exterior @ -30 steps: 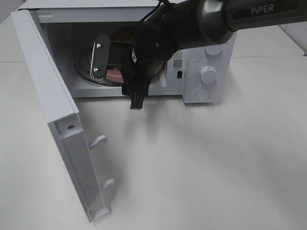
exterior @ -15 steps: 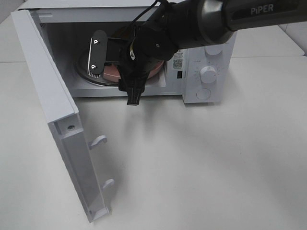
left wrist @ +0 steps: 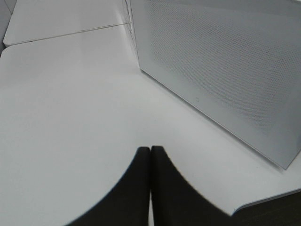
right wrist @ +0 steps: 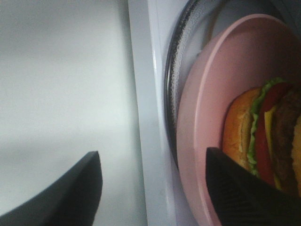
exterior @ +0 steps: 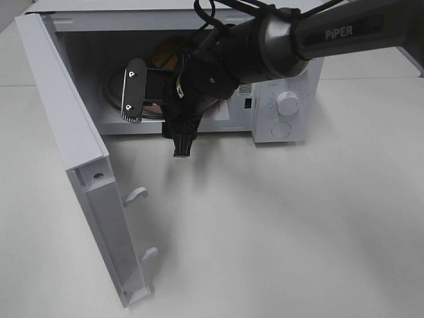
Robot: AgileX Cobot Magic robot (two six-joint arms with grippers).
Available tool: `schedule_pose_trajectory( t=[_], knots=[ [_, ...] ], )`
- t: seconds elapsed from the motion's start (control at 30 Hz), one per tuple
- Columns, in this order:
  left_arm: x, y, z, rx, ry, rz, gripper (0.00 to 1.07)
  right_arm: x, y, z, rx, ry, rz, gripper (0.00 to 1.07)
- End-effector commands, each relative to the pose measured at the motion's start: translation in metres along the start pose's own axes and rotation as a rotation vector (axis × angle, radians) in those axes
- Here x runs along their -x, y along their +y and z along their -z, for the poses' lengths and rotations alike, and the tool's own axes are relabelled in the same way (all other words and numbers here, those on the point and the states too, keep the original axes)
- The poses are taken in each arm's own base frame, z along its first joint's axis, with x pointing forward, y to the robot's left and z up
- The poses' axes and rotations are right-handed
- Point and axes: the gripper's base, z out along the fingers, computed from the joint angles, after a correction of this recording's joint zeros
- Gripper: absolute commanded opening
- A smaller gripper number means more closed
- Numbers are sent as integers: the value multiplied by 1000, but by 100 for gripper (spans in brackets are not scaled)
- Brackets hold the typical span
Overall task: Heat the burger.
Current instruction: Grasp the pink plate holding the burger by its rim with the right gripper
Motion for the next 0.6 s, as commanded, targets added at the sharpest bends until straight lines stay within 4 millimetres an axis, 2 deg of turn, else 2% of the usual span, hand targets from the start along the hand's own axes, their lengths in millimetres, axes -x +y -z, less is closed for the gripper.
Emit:
schedule_pose_trajectory(
  t=[0.03,0.27,0.6],
  knots=[
    [-1,0,2,3,-31,5,0,-3,0,-6,-7,-1,-5,63],
    [-1,0,2,3,-31,5,0,-15,0,-17,0,26,-23,63],
    [-1,0,2,3,-31,5,0,-25,-7,-18,-18,32,-26,63]
  ],
)
